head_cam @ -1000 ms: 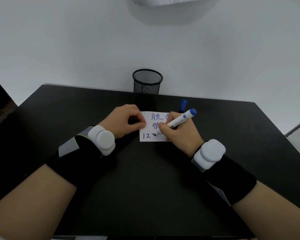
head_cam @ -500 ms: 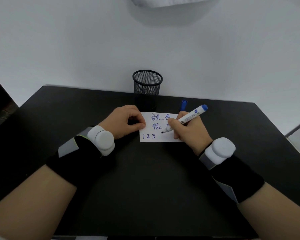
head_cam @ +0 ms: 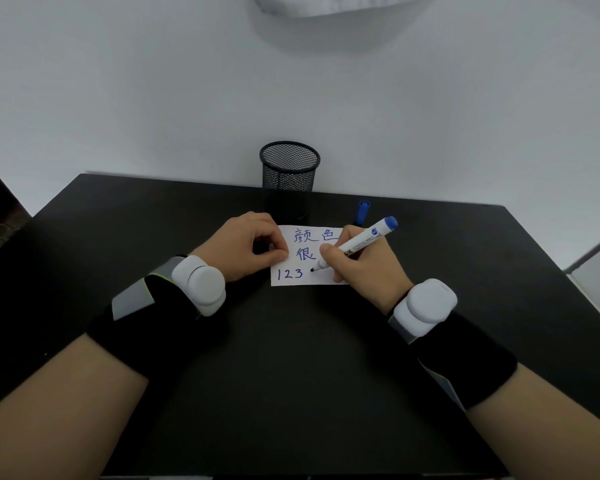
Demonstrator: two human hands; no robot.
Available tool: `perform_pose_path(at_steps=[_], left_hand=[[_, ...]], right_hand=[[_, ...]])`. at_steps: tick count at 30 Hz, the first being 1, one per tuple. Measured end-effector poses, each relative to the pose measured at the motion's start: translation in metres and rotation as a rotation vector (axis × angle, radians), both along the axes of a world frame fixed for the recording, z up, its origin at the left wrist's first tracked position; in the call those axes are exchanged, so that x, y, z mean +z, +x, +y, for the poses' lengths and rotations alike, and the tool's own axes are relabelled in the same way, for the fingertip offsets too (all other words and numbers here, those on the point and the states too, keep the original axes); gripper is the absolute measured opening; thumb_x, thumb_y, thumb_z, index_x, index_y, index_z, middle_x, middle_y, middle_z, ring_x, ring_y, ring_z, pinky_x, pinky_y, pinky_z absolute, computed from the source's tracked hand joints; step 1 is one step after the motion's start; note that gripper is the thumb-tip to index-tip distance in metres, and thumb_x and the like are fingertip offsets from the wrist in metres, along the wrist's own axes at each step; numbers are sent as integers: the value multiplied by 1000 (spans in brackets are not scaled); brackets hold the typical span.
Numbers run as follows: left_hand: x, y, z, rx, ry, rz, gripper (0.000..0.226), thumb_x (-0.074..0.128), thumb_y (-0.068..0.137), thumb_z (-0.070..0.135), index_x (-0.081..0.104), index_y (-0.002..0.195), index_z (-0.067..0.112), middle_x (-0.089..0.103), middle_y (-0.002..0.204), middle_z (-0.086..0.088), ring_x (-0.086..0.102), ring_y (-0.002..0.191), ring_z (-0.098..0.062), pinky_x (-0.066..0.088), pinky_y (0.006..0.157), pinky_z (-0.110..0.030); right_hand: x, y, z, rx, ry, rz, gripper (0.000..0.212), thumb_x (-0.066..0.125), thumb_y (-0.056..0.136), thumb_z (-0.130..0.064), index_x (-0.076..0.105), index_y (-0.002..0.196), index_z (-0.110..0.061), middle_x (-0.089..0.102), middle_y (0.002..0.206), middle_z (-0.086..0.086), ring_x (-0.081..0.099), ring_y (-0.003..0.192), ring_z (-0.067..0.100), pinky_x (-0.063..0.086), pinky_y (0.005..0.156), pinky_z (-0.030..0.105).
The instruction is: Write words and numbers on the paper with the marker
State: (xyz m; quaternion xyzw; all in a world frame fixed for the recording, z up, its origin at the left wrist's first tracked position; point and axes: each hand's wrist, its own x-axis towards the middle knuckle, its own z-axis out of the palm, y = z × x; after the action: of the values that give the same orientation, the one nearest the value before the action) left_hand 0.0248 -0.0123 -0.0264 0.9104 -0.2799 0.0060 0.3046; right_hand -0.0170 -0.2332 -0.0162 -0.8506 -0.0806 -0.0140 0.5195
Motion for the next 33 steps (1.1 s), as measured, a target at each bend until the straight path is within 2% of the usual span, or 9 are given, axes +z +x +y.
perform_pose_path(at_steps=[5, 12, 16, 19, 24, 28, 33], left_hand=[[0, 0, 0, 5, -1, 6, 5, 69, 82, 28, 68, 88, 29, 60, 99, 11, 54, 97, -7, 44, 87, -20], [-1, 0, 0, 8, -15, -1, 5, 70, 82, 28, 69, 87, 27, 61, 97, 11, 55, 96, -7, 44, 86, -19], [0, 0, 1, 8, -18, -2, 5, 70, 82, 28, 70, 87, 27, 61, 96, 11, 55, 96, -8, 45, 87, -22], [0, 0, 0, 11, -23, 2, 6, 70, 81, 27, 70, 87, 26, 62, 96, 10, 55, 96, -8, 44, 87, -19], [0, -1, 0, 10, -27, 4, 5, 70, 82, 26, 69, 86, 27, 61, 96, 11, 55, 96, -7, 42, 85, -15], [0, -1, 0, 14, -27, 15, 5, 71, 81, 27, 69, 87, 27, 61, 96, 12, 55, 96, -5, 40, 83, -9], [0, -1, 0, 11, -15, -1, 5, 70, 82, 27, 69, 86, 28, 61, 97, 11, 54, 96, -8, 42, 85, -17]], right_hand=[[-1, 0, 1, 2, 0, -12, 26, 66, 90, -24, 55, 75, -6, 62, 57, 2, 56, 49, 1, 47, 55, 11], [-1, 1, 2, 26, -36, 6, 28, 68, 88, -25, 54, 70, -10, 60, 49, -7, 57, 48, 4, 48, 55, 13], [-2, 1, 1, 2, -35, 0, 27, 68, 88, -21, 56, 75, -1, 61, 50, -9, 57, 47, 4, 50, 56, 17], [-2, 3, 0, -36, -34, -2, 24, 66, 87, -17, 54, 76, 0, 61, 56, -3, 57, 48, 5, 53, 58, 23], [-2, 2, 1, -38, -8, -10, 25, 66, 90, -20, 55, 77, -2, 60, 52, -7, 57, 48, 3, 50, 55, 14], [-1, 1, 0, 2, -30, 3, 23, 66, 88, -15, 54, 73, -1, 59, 46, -8, 55, 46, 4, 51, 56, 18], [2, 1, 0, -24, 43, 21, 28, 63, 93, -23, 52, 71, -9, 60, 50, -2, 54, 45, 2, 48, 54, 17]])
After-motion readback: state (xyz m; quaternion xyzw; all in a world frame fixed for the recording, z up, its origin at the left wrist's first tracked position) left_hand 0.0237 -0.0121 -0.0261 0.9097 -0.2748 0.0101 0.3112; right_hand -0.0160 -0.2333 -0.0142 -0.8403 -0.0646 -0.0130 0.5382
